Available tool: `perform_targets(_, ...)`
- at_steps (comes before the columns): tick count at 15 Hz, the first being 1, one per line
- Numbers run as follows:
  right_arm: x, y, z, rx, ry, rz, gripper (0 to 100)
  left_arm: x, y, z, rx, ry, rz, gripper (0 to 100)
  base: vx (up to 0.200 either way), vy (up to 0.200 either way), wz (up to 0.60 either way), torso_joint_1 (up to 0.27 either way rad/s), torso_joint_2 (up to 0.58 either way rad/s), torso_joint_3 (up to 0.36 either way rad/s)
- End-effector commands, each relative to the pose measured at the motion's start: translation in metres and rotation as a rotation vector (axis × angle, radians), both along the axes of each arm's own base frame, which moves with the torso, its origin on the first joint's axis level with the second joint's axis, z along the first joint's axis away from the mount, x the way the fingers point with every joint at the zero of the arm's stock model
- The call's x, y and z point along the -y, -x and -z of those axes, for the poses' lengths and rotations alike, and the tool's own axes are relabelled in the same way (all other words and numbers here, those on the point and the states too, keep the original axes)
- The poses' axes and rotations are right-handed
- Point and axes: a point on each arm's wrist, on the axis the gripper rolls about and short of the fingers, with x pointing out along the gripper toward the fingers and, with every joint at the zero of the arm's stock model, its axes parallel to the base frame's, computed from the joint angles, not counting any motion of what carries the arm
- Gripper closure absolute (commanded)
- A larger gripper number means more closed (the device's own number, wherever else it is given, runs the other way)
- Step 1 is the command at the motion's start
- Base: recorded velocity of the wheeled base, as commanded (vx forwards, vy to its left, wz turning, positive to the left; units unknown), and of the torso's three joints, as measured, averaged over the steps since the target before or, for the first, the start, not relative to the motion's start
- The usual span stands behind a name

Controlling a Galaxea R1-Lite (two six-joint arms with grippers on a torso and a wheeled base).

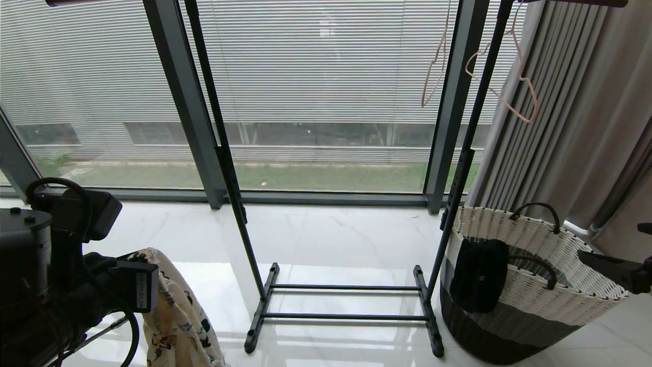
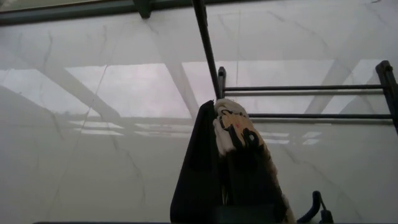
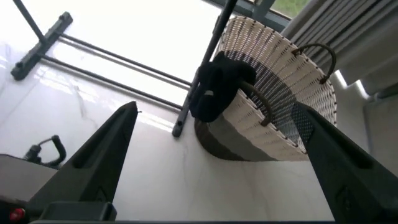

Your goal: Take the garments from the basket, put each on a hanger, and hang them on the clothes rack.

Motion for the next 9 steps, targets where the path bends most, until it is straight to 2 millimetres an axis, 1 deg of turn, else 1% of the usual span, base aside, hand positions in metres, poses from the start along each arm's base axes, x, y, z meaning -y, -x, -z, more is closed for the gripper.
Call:
perform_targets(1,0.003,-0.013,0.003,-0.017,-0.032,0.063,0,-0.001,0.000,0.000,0.000,-0.002,-0.007,100,0.000,0.000,0.00,0.000,0.00,0.000)
perform_targets(4,0.006,-0.013,0.010,-0.031,-0.024,0.085,0,-0.001,0.000,0.000,0.001,-0.006,-0.006,100,0.000,0.000,0.00,0.000,0.00,0.000)
perform_targets(6,0.006,-0.014,0.012,-0.017,-0.011,0.078,0,-0.001,0.000,-0.001,0.004,-0.006,-0.006,100,0.200,0.000,0.00,0.005,0.00,0.000)
perform_targets(9,0.004,-0.029,0.013,0.004,0.017,0.066,0,-0.003,0.003,-0.005,0.019,-0.042,0.011,100,0.200,0.000,0.00,-0.002,0.00,0.005)
